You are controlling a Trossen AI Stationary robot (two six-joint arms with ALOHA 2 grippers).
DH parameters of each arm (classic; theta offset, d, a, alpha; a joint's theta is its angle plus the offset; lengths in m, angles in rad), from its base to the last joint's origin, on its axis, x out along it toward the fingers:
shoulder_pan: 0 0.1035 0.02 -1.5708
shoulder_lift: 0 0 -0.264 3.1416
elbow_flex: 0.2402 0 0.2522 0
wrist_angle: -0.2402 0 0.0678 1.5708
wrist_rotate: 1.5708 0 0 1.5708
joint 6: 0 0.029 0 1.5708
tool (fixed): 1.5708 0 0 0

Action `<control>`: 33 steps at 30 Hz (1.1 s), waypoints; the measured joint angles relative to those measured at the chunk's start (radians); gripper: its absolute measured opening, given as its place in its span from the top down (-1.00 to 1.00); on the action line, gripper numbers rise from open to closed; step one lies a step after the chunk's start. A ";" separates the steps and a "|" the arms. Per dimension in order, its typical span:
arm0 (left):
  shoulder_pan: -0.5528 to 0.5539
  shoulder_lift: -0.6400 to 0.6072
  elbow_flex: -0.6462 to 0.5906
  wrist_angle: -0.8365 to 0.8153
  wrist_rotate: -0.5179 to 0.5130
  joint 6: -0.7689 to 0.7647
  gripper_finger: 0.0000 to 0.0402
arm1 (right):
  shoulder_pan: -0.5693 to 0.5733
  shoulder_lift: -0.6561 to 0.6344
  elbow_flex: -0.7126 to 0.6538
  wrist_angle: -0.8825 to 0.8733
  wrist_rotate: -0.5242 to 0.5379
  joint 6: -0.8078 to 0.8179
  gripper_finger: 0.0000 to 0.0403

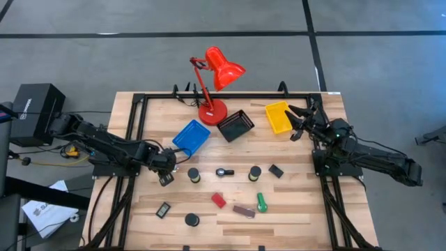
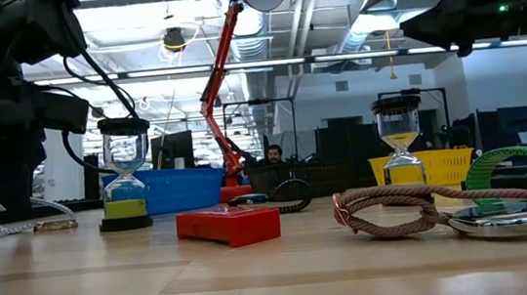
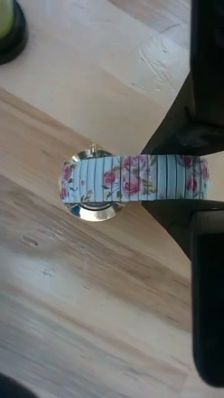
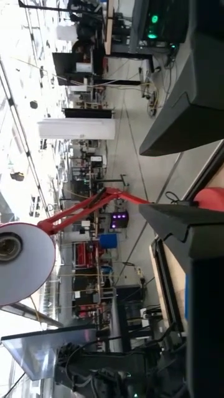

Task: Pick & Place Office items
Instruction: Put the white wristwatch into the blue bin

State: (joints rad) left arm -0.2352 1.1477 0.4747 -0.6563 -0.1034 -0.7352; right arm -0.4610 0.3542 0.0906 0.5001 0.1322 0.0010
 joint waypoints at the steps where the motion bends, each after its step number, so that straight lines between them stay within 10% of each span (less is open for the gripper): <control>1: 0.000 0.000 0.000 0.000 0.000 0.003 0.64 | 0.000 0.000 0.000 0.001 0.000 0.000 0.37; 13: 0.001 -0.012 0.089 -0.010 -0.025 0.087 0.64 | 0.000 0.000 0.000 0.001 0.003 0.000 0.37; 33: 0.040 -0.139 0.266 -0.004 -0.457 0.239 0.59 | 0.000 0.000 0.000 0.001 0.003 0.000 0.37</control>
State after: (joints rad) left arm -0.1956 1.0087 0.7406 -0.6603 -0.5606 -0.4965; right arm -0.4606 0.3546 0.0906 0.5011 0.1356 0.0010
